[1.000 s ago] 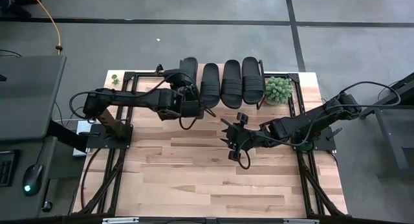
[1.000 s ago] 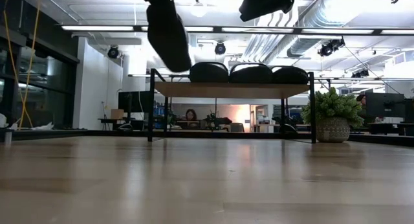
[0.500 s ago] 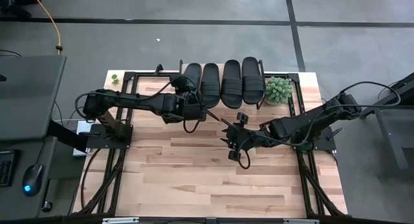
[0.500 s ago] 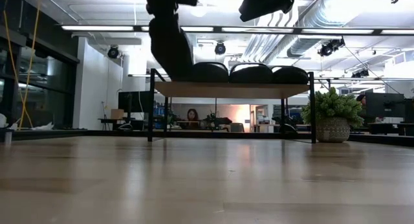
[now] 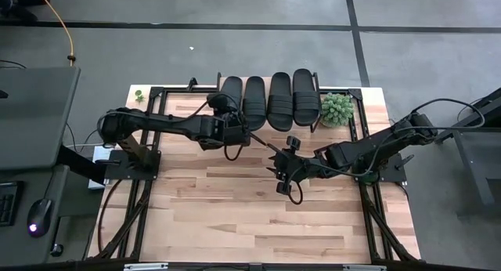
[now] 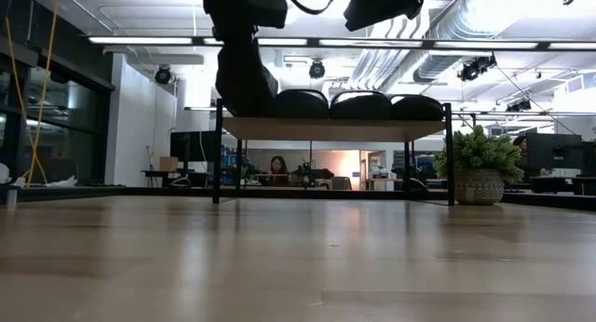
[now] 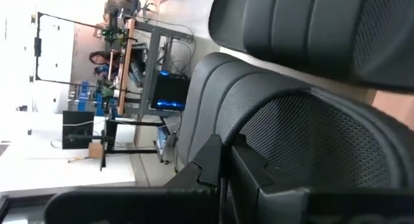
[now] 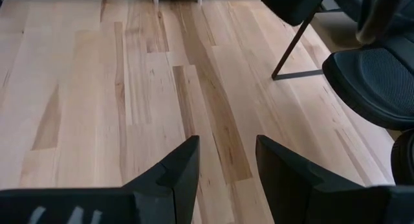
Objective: Pick and place slides into the shelf
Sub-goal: Put the black slipper on the shelf
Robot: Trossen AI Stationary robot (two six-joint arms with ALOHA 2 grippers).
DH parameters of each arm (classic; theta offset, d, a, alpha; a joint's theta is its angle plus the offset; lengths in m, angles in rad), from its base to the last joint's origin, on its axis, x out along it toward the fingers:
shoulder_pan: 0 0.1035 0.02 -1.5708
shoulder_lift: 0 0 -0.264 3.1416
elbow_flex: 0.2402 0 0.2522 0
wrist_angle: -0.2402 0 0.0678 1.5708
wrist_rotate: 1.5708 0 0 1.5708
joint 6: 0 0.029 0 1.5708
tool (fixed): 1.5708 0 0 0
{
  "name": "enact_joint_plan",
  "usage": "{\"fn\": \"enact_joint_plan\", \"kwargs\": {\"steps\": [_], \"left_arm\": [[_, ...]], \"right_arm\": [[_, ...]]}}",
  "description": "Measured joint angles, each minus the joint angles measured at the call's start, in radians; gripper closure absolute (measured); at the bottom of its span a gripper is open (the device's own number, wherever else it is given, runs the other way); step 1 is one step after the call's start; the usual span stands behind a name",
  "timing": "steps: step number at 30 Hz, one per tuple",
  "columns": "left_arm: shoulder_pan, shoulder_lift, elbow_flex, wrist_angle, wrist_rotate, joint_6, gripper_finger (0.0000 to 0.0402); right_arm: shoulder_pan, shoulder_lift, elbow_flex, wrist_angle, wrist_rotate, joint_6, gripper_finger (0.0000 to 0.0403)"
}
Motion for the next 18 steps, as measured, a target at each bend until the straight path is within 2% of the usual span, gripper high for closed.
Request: {"fn": "enact_joint_plan", "kwargs": {"steps": [4, 18], "left_arm": [[-0.001, 0.0, -0.03, 0.059, 0.044, 0.011, 0.0397], [-0.001, -0.001, -0.054, 0.138, 0.104, -0.001, 0.0396]], "right_arm": [[0.0, 0.0, 0.0, 0.0, 0.0, 0.0, 0.0261], [0.0, 0.0, 0.0, 0.0, 0.0, 0.0, 0.0261]]}}
